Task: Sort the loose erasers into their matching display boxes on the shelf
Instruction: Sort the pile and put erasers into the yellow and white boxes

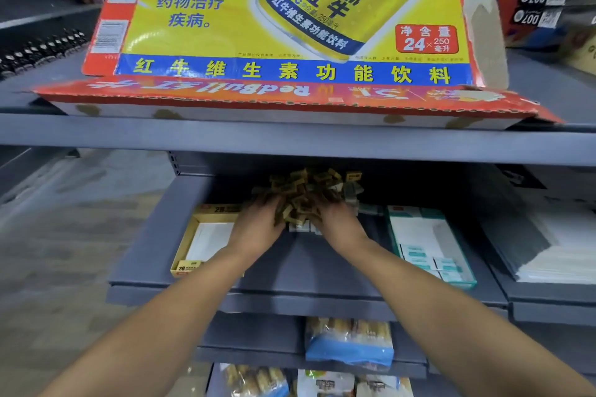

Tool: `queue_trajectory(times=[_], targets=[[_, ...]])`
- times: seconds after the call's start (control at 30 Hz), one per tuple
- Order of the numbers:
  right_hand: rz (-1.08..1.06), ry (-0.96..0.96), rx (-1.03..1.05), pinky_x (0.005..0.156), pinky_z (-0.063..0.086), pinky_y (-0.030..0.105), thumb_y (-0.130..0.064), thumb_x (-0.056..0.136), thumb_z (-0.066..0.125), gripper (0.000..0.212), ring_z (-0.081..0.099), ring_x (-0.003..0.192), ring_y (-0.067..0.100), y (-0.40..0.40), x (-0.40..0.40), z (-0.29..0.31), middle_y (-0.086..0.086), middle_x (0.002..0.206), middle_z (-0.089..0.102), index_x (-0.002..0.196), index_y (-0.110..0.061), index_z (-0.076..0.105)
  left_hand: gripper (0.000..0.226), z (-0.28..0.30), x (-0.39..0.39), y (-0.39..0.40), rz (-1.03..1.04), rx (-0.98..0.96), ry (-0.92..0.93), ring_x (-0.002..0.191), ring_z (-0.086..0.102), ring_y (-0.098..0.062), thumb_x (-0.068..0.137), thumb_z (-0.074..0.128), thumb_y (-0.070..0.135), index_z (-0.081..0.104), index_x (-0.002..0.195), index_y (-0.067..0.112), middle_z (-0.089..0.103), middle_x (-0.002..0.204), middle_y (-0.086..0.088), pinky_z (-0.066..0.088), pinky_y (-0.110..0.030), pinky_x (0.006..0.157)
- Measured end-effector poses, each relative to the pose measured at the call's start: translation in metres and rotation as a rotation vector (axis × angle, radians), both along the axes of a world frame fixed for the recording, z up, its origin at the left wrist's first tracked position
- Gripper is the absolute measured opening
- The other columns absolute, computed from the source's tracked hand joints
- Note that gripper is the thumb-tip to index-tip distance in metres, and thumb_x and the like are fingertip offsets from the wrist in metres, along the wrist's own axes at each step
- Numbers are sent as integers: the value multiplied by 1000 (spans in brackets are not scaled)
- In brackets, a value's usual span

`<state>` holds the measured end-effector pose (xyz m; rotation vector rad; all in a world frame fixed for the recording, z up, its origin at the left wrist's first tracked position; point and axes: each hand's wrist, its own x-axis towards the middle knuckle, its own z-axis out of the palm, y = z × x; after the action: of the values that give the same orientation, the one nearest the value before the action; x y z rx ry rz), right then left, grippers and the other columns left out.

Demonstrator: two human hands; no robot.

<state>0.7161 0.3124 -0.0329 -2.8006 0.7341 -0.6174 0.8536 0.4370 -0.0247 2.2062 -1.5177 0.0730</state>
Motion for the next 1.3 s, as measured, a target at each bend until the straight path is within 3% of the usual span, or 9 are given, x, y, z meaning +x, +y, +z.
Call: queue_trajectory(times=[0.2,0.33,0.4,0.53,0.67,0.83,0.93,1.1,1.3], targets=[[27,-61,-50,100,45,43,-14,87,67,47,49,125,34,-7,-24,11,15,133,55,132,-8,54,37,5,-23,-13,-36,-28,-7,113,57,-28,90,58,25,57,127,20,60,127,-6,50,-38,88],[14,-22,-124,106,40,37,-18,88,61,44,50,123,32,-10,-38,10,11,132,56,131,-12,56,32,6,-35,-15,-58,-45,-39,109,58,-27,88,59,21,61,120,18,61,123,-5,51,-36,85],[13,-60,-119,100,43,38,-15,85,66,39,53,118,35,-5,-44,9,15,124,60,123,-8,60,33,7,-39,-14,-66,-54,-33,107,59,-26,86,61,19,61,119,19,61,122,-4,51,-35,84],[33,-89,59,88,52,42,-12,86,66,32,60,106,35,0,-52,7,18,114,64,116,-5,63,41,7,-44,-14,-99,-45,0,110,57,-28,85,61,18,56,126,19,60,124,-5,50,-37,88],[56,-188,204,81,46,21,-8,89,63,23,66,97,26,2,-60,11,14,106,70,111,-3,67,54,5,-47,-14,-94,-7,27,115,54,-28,85,61,18,44,135,27,57,128,-3,51,-43,89],[37,-267,354,88,50,30,-13,96,56,23,64,102,24,6,-66,18,13,111,68,116,-3,61,50,3,-53,-17,-137,-20,4,115,55,-24,86,65,21,49,133,24,57,129,0,48,-35,92],[50,-265,380,85,48,21,-15,97,55,22,64,100,18,7,-69,17,8,111,68,116,-7,62,38,6,-56,-19,-154,-32,-6,112,56,-21,89,63,22,56,127,20,56,128,1,49,-34,89],[55,-193,332,79,52,23,-17,86,70,35,63,90,13,5,-78,14,5,109,65,118,-12,59,31,9,-59,-18,-159,-32,-2,108,58,-22,90,63,23,61,121,17,57,123,1,50,-38,84],[61,-210,261,79,51,25,-13,86,69,32,61,87,13,4,-83,13,4,109,63,117,-13,61,30,13,-66,-18,-153,-30,-22,108,57,-20,92,60,24,60,122,18,56,122,2,50,-37,81]])
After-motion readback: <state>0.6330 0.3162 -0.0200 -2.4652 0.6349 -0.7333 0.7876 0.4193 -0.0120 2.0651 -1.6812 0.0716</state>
